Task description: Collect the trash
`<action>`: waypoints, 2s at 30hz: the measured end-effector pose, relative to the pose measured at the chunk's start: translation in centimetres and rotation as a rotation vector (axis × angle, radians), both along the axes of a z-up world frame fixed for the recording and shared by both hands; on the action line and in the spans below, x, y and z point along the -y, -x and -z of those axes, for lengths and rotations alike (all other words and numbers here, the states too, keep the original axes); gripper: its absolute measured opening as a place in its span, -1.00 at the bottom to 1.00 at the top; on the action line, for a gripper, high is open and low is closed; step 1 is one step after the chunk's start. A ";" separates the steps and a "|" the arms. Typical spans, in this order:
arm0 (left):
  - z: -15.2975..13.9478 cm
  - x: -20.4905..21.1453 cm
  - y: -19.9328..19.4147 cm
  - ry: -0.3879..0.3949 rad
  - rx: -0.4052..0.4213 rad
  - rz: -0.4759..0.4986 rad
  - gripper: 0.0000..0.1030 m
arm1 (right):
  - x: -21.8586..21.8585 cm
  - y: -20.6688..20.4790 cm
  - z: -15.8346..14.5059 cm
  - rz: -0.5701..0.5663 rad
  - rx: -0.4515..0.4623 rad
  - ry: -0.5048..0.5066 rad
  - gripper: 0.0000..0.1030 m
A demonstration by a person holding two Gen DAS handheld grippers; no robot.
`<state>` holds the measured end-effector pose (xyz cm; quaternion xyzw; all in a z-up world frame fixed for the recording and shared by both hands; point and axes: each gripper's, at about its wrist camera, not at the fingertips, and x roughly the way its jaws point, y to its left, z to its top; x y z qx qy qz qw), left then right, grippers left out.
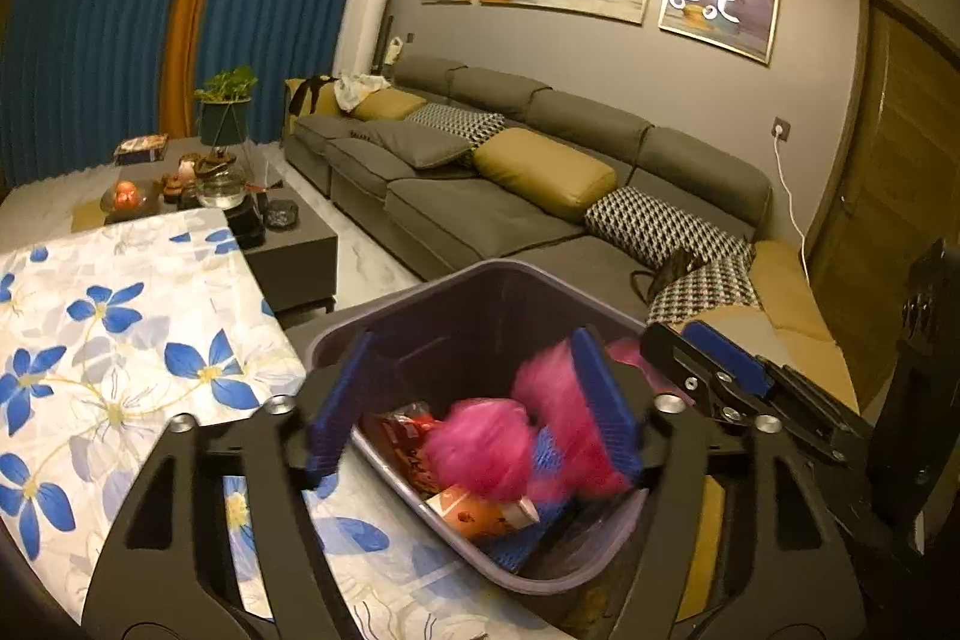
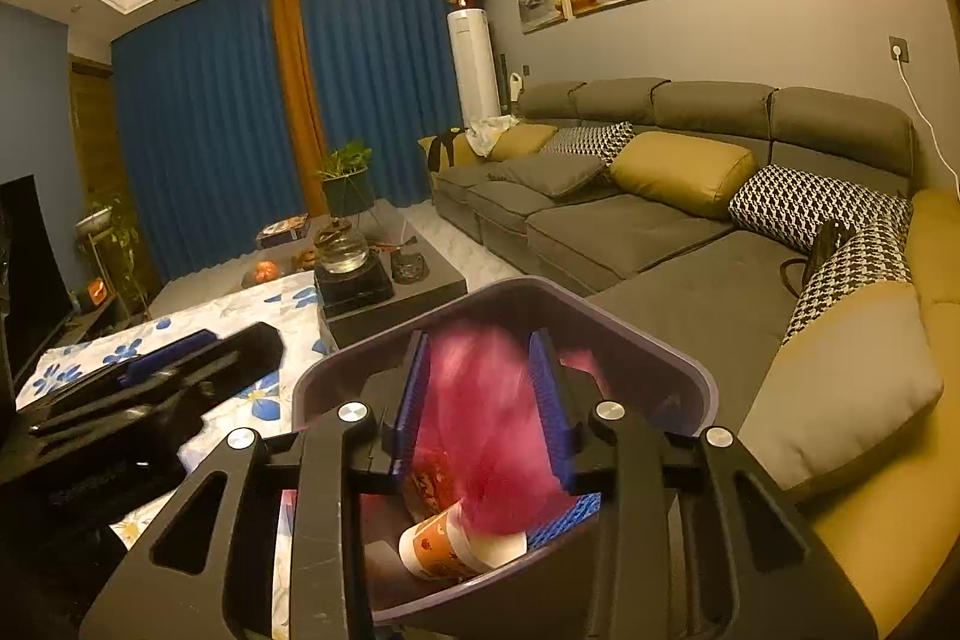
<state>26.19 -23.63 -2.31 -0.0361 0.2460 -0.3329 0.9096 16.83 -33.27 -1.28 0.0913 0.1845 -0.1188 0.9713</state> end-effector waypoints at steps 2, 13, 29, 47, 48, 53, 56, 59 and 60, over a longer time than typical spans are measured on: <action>0.1 -0.7 -0.2 0.008 -0.006 -0.019 0.49 | 0.1 0.1 0.1 0.005 -0.004 0.000 -0.27; -0.1 -5.5 2.1 -0.097 0.054 -0.223 0.77 | -2.6 1.6 -0.8 0.002 -0.007 0.048 0.63; -1.3 -15.7 9.1 -0.212 0.085 -0.476 0.88 | -10.5 6.2 -1.1 -0.041 -0.028 0.068 0.89; -2.3 -21.7 16.9 -0.206 0.107 -0.518 0.88 | -17.3 13.1 -2.6 -0.015 0.002 0.140 0.89; -2.3 -21.9 17.1 -0.202 0.105 -0.516 0.88 | -17.5 13.3 -2.6 -0.017 0.005 0.145 0.89; -2.4 -22.4 18.1 -0.191 0.103 -0.516 0.88 | -18.5 14.7 -2.5 -0.021 0.011 0.157 0.89; -2.4 -22.7 18.6 -0.187 0.101 -0.520 0.88 | -19.0 15.3 -2.6 -0.017 0.020 0.178 0.89; -2.4 -22.9 19.0 -0.182 0.098 -0.521 0.88 | -19.5 15.7 -2.7 -0.018 0.025 0.195 0.89; -2.5 -23.0 19.1 -0.178 0.098 -0.521 0.88 | -19.5 15.7 -2.7 -0.018 0.025 0.197 0.89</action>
